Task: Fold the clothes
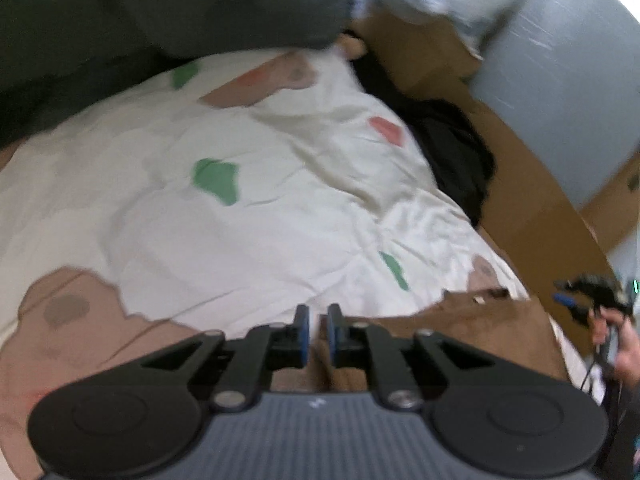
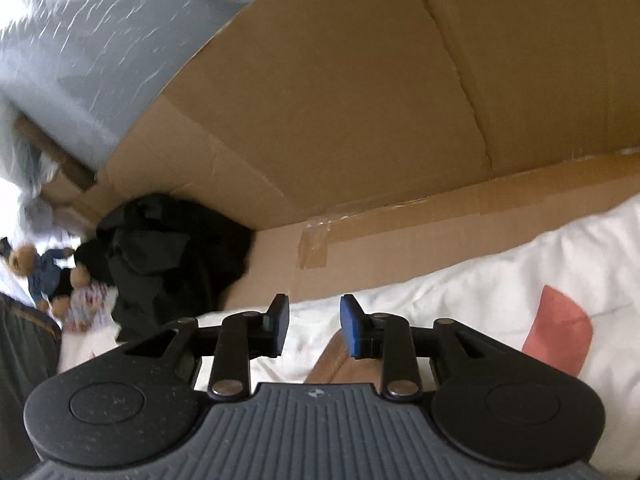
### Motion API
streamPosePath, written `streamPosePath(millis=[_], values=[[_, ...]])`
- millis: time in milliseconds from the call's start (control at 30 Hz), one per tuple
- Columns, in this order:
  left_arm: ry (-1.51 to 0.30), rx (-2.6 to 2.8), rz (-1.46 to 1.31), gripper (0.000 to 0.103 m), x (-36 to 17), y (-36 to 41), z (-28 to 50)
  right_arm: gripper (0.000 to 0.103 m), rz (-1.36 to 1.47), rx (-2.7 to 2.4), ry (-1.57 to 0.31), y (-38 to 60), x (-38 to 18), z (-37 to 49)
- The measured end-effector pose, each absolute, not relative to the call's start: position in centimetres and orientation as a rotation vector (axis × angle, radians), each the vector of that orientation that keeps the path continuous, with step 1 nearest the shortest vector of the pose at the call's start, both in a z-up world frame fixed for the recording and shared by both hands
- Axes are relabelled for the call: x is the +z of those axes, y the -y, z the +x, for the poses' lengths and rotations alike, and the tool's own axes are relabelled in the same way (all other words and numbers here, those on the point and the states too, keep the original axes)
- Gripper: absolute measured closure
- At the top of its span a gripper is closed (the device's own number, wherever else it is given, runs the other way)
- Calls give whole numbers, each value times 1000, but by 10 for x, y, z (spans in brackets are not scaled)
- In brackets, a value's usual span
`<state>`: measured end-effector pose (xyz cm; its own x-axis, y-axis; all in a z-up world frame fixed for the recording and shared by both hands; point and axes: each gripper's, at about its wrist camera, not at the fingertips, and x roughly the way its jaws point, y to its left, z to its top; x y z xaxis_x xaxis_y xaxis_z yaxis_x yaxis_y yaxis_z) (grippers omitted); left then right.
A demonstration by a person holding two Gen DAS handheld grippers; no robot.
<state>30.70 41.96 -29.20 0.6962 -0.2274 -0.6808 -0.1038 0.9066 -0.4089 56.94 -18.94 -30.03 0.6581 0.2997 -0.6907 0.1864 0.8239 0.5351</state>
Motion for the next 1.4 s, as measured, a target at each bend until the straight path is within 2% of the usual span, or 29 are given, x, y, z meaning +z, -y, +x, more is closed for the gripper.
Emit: streamPosePath(millis=[100,200,567,700,967,1333,1400], values=[[-802,-126,-334,92,-286,-402,310,71,568,119,-906,177,-301,565],[-791,-161,-250,85,-282,-388,313,71,536,158,-947,165,-305,559],[-764,-298,21,83,-283,-342,326,71,456,207,-1026,130,-308,539],[-772,-350,130,71,-291,-322,337,71,260,286,-1020,107,-299,535],[-774,-469,261,72,-305,-281,350,71,-117,501,-940,65,-281,519],[-807,-497,353,72,-318,-244,376,71,-490,645,-915,22,-284,503],[-820,-497,365,72,-323,-243,378,65,-545,693,-898,14,-282,497]])
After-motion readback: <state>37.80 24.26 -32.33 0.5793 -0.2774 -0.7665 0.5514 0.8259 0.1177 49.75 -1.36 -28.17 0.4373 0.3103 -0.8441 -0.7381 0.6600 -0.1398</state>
